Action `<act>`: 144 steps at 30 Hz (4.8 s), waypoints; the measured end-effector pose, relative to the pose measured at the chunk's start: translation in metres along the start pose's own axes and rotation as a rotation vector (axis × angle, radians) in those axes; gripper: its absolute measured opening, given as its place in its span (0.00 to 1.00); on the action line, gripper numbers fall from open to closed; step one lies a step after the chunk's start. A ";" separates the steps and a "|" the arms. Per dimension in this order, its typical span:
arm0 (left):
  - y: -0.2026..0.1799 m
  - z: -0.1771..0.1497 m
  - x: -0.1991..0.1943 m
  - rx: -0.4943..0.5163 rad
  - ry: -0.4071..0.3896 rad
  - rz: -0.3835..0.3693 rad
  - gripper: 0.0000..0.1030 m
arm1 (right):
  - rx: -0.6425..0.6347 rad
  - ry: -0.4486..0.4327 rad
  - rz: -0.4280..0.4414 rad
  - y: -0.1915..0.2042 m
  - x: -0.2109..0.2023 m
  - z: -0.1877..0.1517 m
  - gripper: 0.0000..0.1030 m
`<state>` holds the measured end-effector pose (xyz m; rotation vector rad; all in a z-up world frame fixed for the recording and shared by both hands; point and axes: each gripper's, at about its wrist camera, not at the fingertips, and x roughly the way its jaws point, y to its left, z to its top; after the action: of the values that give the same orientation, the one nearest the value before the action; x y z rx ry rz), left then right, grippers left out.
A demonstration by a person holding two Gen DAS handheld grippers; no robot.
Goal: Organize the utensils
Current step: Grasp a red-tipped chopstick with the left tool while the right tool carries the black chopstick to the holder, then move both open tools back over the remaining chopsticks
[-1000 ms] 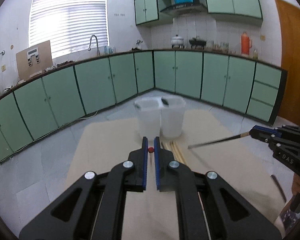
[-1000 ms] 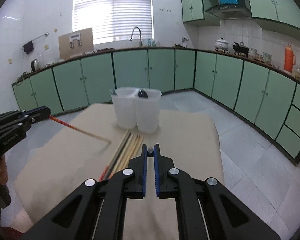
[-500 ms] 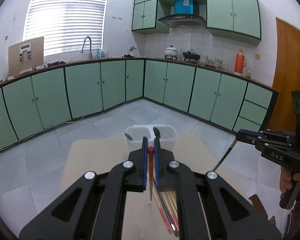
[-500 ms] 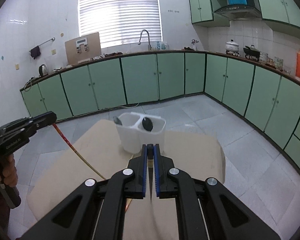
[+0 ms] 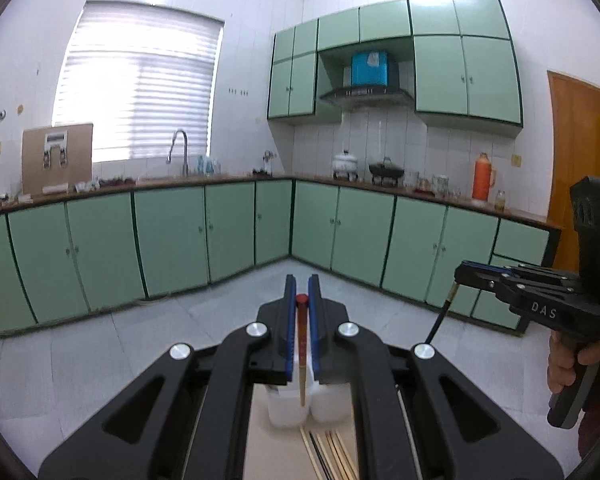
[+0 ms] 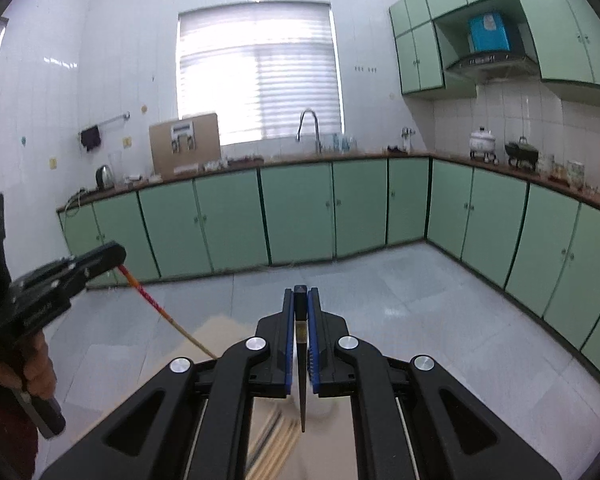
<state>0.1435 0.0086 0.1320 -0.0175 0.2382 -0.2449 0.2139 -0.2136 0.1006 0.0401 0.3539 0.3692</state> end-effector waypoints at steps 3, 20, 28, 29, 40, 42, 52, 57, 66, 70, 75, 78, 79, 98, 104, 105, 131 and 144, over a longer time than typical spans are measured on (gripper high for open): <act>-0.003 0.008 0.018 0.005 -0.017 0.010 0.05 | 0.003 -0.022 -0.021 -0.005 0.019 0.013 0.06; 0.009 -0.050 0.147 0.009 0.164 0.028 0.05 | 0.011 0.092 -0.052 -0.022 0.129 -0.033 0.06; 0.025 -0.077 0.163 0.002 0.232 0.031 0.06 | 0.018 0.151 -0.059 -0.025 0.143 -0.055 0.06; 0.027 -0.079 0.164 -0.001 0.238 0.033 0.06 | 0.016 0.155 -0.064 -0.025 0.143 -0.056 0.06; 0.040 -0.073 0.132 -0.033 0.190 0.056 0.46 | -0.009 0.098 -0.132 -0.022 0.116 -0.056 0.44; 0.042 -0.070 0.121 -0.037 0.169 0.064 0.51 | -0.015 0.067 -0.158 -0.021 0.101 -0.056 0.52; 0.025 -0.093 0.041 0.006 0.103 0.130 0.81 | -0.005 0.036 -0.228 -0.002 0.039 -0.106 0.82; 0.023 -0.133 0.015 0.016 0.154 0.153 0.86 | 0.017 0.094 -0.239 0.013 0.021 -0.153 0.89; 0.032 -0.212 -0.005 -0.004 0.354 0.166 0.86 | 0.061 0.244 -0.245 0.038 0.003 -0.235 0.89; 0.032 -0.243 -0.013 0.016 0.425 0.174 0.86 | 0.064 0.301 -0.271 0.049 -0.007 -0.272 0.87; 0.025 -0.270 -0.018 0.035 0.480 0.169 0.86 | 0.098 0.361 -0.249 0.062 -0.010 -0.298 0.69; 0.023 -0.280 -0.019 0.042 0.513 0.160 0.86 | 0.085 0.392 -0.224 0.072 -0.008 -0.309 0.57; 0.021 -0.281 -0.018 0.042 0.519 0.158 0.86 | 0.078 0.404 -0.217 0.076 -0.007 -0.312 0.55; 0.012 -0.295 -0.014 0.016 0.571 0.122 0.86 | 0.043 0.492 -0.167 0.093 0.009 -0.329 0.27; 0.000 -0.298 -0.011 0.033 0.590 0.065 0.86 | 0.082 0.489 -0.219 0.074 0.006 -0.328 0.27; -0.002 -0.299 -0.010 0.032 0.594 0.057 0.86 | 0.084 0.489 -0.220 0.073 0.005 -0.328 0.27; 0.005 -0.304 0.008 0.008 0.678 0.121 0.66 | 0.106 0.474 -0.194 0.066 -0.002 -0.330 0.27; 0.005 -0.304 0.006 -0.002 0.666 0.114 0.60 | 0.083 0.469 -0.168 0.068 -0.004 -0.331 0.28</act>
<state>0.0790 0.0157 -0.1651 0.0773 0.8997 -0.1299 0.0729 -0.1603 -0.2012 0.0042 0.8312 0.1931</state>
